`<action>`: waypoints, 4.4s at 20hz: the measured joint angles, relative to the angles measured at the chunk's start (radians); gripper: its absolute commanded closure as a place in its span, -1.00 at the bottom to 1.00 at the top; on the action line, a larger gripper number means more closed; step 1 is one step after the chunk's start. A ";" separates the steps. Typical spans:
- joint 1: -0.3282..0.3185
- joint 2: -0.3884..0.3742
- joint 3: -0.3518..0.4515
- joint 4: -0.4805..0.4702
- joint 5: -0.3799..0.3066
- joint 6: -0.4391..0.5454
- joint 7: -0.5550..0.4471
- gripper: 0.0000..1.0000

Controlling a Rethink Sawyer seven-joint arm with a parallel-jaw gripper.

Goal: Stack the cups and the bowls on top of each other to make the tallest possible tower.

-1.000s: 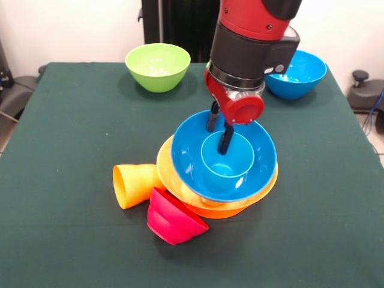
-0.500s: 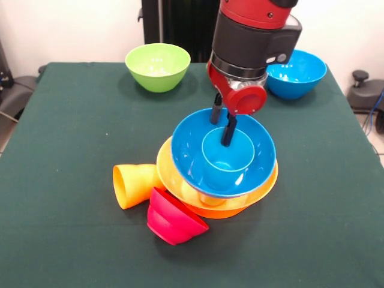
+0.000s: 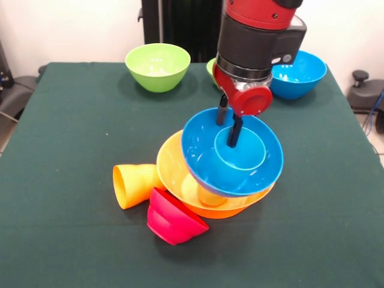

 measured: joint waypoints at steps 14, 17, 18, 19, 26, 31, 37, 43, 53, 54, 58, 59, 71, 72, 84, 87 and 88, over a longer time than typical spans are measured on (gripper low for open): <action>-0.010 -0.043 0.039 0.098 0.000 -0.074 0.000 -1.00; -0.018 -0.058 0.047 0.122 -0.005 -0.088 0.000 -1.00; -0.022 -0.064 0.051 0.129 -0.010 -0.090 0.000 -1.00; -0.024 -0.067 0.053 0.132 -0.013 -0.090 0.000 -1.00; -0.063 -0.096 0.075 0.148 -0.068 -0.090 0.000 -1.00; -0.082 -0.103 0.076 0.148 -0.092 -0.090 0.000 -1.00; -0.101 -0.106 0.076 0.111 -0.114 -0.069 0.000 -1.00; -0.108 -0.105 0.075 0.013 -0.128 -0.004 0.000 -1.00; -0.105 -0.103 0.075 -0.118 -0.129 0.064 0.000 -1.00; -0.105 -0.103 0.075 -0.123 -0.129 0.065 0.000 -1.00; -0.104 -0.103 0.075 -0.140 -0.129 0.066 0.000 -1.00; -0.104 -0.103 0.075 -0.141 -0.129 0.066 0.000 -1.00; -0.103 -0.097 0.075 -0.143 -0.129 0.066 0.000 -1.00; -0.103 -0.096 0.075 -0.143 -0.129 0.066 0.000 -1.00; -0.103 -0.052 0.076 -0.143 -0.129 0.066 0.000 -1.00; -0.103 -0.046 0.076 -0.144 -0.129 0.066 0.000 -1.00; -0.103 -0.044 0.076 -0.144 -0.129 0.066 0.000 -1.00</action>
